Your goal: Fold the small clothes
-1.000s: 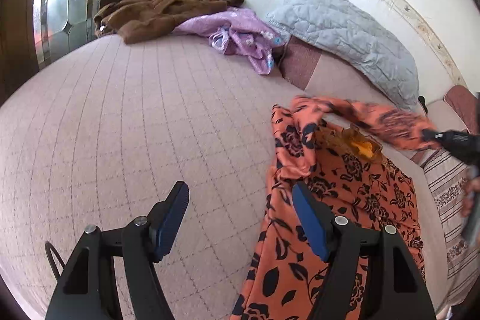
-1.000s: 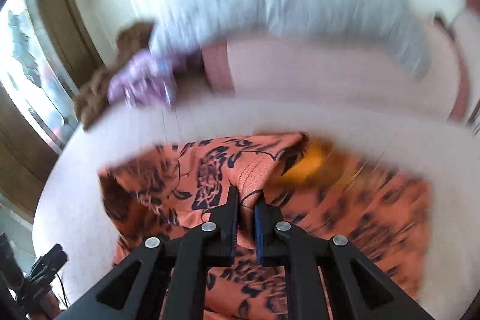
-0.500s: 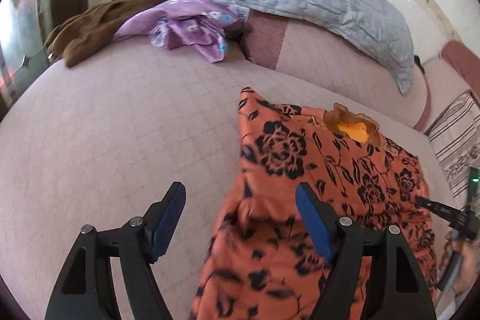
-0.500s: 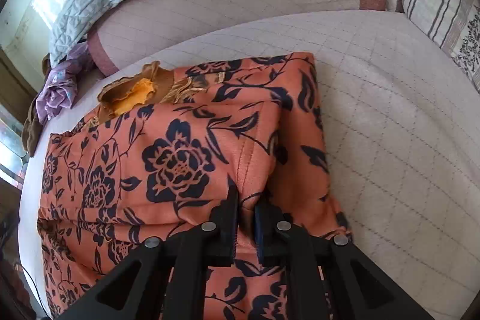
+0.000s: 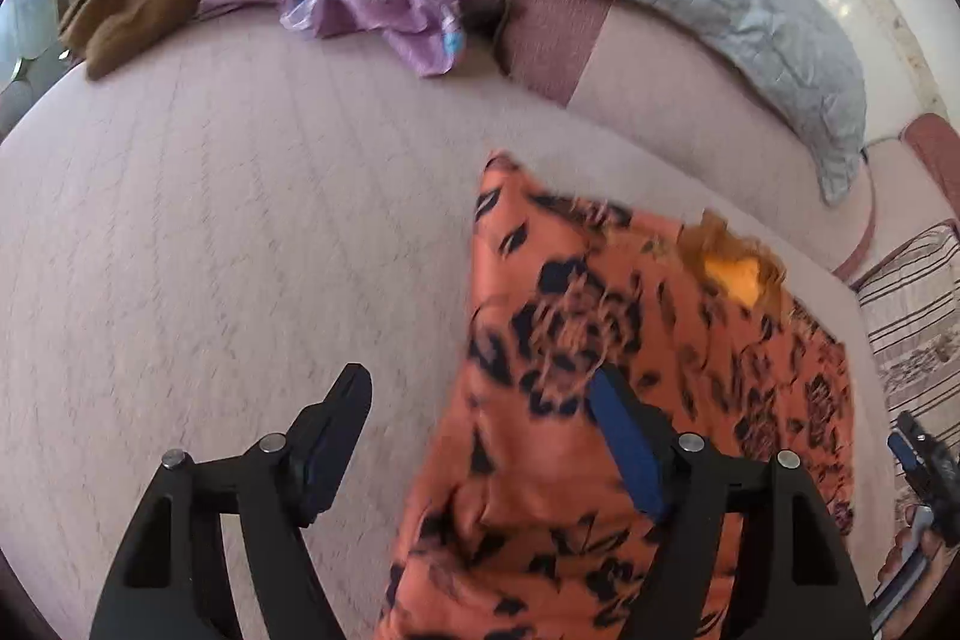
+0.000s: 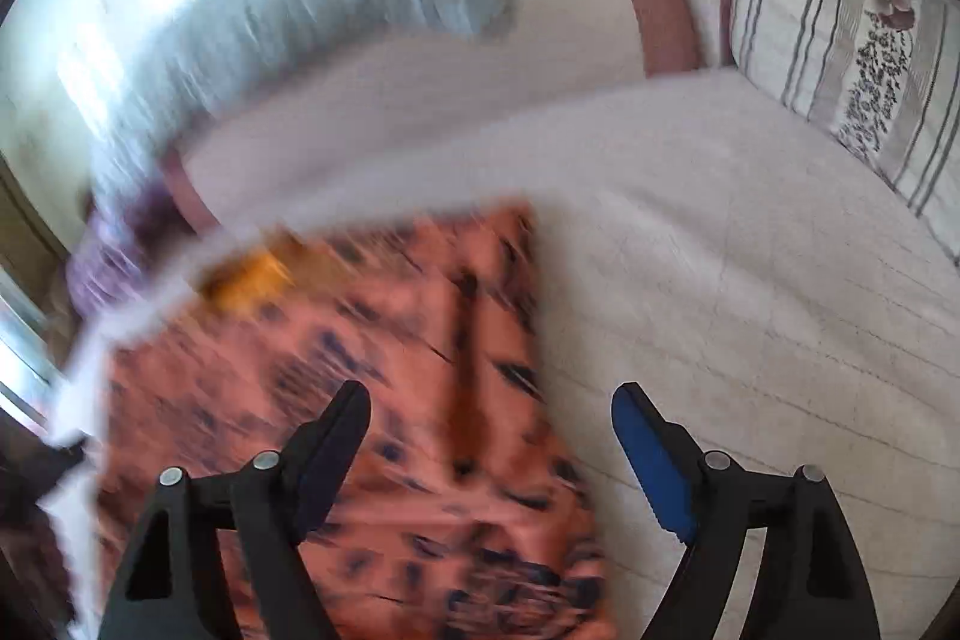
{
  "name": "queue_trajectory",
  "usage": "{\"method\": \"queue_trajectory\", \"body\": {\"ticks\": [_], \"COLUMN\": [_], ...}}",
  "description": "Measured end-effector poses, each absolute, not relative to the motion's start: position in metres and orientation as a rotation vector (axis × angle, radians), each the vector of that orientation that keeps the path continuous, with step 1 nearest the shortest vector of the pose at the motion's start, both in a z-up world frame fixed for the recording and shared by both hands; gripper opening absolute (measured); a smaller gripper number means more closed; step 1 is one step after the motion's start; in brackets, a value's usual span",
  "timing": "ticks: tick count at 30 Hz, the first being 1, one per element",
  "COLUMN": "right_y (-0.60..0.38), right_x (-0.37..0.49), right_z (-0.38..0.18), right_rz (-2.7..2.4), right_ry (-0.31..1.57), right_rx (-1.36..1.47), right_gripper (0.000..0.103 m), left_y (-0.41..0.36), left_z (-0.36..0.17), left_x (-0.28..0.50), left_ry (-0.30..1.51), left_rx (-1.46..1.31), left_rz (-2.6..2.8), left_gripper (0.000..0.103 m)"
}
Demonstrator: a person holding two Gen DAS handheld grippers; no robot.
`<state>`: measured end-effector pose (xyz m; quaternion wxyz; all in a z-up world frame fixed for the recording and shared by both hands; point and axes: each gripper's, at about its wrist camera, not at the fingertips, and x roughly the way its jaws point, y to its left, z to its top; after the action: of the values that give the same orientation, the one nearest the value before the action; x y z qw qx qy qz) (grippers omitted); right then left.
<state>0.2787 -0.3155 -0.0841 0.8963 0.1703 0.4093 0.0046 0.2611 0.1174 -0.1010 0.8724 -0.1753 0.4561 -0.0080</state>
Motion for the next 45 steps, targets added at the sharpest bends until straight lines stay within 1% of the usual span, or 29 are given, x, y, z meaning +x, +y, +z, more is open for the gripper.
{"method": "queue_trajectory", "body": {"ticks": [2,3,4,5,7,8,9,11,14,15,16,17,18,20,21,22,23,24,26,30,32,33,34,38,39,40,42,44,45], "right_y": [-0.3,-0.29,-0.286,-0.276,-0.262,-0.258,-0.258,-0.252,-0.246,-0.252,-0.249,-0.247,-0.246,-0.247,-0.255,-0.258,-0.274,-0.287,-0.304,-0.305,-0.304,-0.305,-0.313,-0.309,-0.306,-0.305,-0.304,-0.304,-0.307], "right_x": [0.283,0.288,0.292,0.3,0.318,0.329,0.33,0.321,0.318,0.313,0.314,0.316,0.319,0.326,0.328,0.337,0.335,0.334,0.33,0.322,0.328,0.335,0.334,0.324,0.324,0.326,0.336,0.347,0.356], "right_z": [-0.065,-0.061,-0.059,-0.064,-0.094,-0.122,-0.135,-0.137,-0.124,-0.122,-0.114,-0.112,-0.11,-0.107,-0.108,-0.121,-0.131,-0.145,-0.154,-0.129,-0.138,-0.153,-0.158,-0.127,-0.121,-0.119,-0.117,-0.121,-0.128], "right_rz": [0.136,0.188,0.236,0.264,0.251,0.232,0.217,0.228,0.261,0.268,0.276,0.289,0.304,0.346,0.37,0.383,0.363,0.302,0.29,0.334,0.323,0.318,0.314,0.344,0.356,0.363,0.373,0.381,0.39], "right_ry": [0.791,0.783,0.783,0.794,0.878,0.992,1.035,0.963,0.941,0.921,0.894,0.877,0.861,0.84,0.846,0.867,0.903,0.975,0.948,0.931,0.951,1.009,0.994,0.927,0.917,0.916,0.91,0.894,0.886], "right_rx": [0.387,0.39,0.389,0.379,0.372,0.395,0.401,0.338,0.329,0.33,0.34,0.355,0.375,0.422,0.453,0.488,0.494,0.509,0.608,0.606,0.568,0.582,0.64,0.648,0.633,0.636,0.647,0.675,0.701], "right_gripper": [0.085,0.085,0.085,0.085,0.086,0.086,0.086,0.086,0.086,0.086,0.086,0.086,0.086,0.086,0.086,0.086,0.085,0.075,0.071,0.074,0.079,0.077,0.076,0.079,0.079,0.079,0.079,0.079,0.082], "left_y": [0.117,0.117,0.118,0.118,0.133,0.138,0.142,0.147,0.157,0.156,0.15,0.145,0.137,0.12,0.112,0.112,0.116,0.12,0.119,0.12,0.123,0.121,0.126,0.124,0.12,0.117,0.105,0.09,0.082], "left_z": [-0.104,-0.113,-0.123,-0.132,-0.136,-0.133,-0.127,-0.123,-0.119,-0.111,-0.102,-0.1,-0.099,-0.107,-0.121,-0.136,-0.141,-0.14,-0.132,-0.138,-0.141,-0.138,-0.135,-0.113,-0.104,-0.099,-0.095,-0.099,-0.11], "left_x": [0.27,0.278,0.285,0.293,0.294,0.291,0.287,0.286,0.286,0.285,0.285,0.288,0.292,0.306,0.317,0.328,0.33,0.331,0.33,0.331,0.33,0.331,0.326,0.311,0.302,0.296,0.287,0.283,0.287], "left_ry": [0.955,0.993,1.036,1.093,1.077,1.06,1.032,1.02,1.003,0.962,0.915,0.904,0.896,0.935,1.006,1.083,1.066,1.06,1.042,1.031,1.033,1.042,1.044,0.981,0.945,0.925,0.897,0.9,0.95], "left_rx": [-0.394,-0.416,-0.425,-0.423,-0.49,-0.491,-0.441,-0.38,-0.53,-0.535,-0.531,-0.531,-0.53,-0.467,-0.417,-0.398,-0.437,-0.467,-0.427,-0.413,-0.446,-0.435,-0.419,-0.371,-0.382,-0.383,-0.363,-0.294,-0.22], "left_rz": [-0.031,-0.045,-0.047,-0.031,-0.022,0.0,0.066,0.111,0.006,-0.001,-0.019,-0.038,-0.07,-0.095,-0.076,-0.046,-0.044,-0.047,-0.021,-0.005,0.011,0.022,0.033,0.038,0.005,-0.013,-0.04,-0.064,-0.045], "left_gripper": [0.076,0.07,0.021,0.006,0.009,0.007,0.0,0.0,0.002,0.017,0.048,0.064,0.075,0.073,0.035,0.01,0.01,0.009,0.009,0.011,0.011,0.012,0.013,0.015,0.021,0.035,0.053,0.054,0.054]}}
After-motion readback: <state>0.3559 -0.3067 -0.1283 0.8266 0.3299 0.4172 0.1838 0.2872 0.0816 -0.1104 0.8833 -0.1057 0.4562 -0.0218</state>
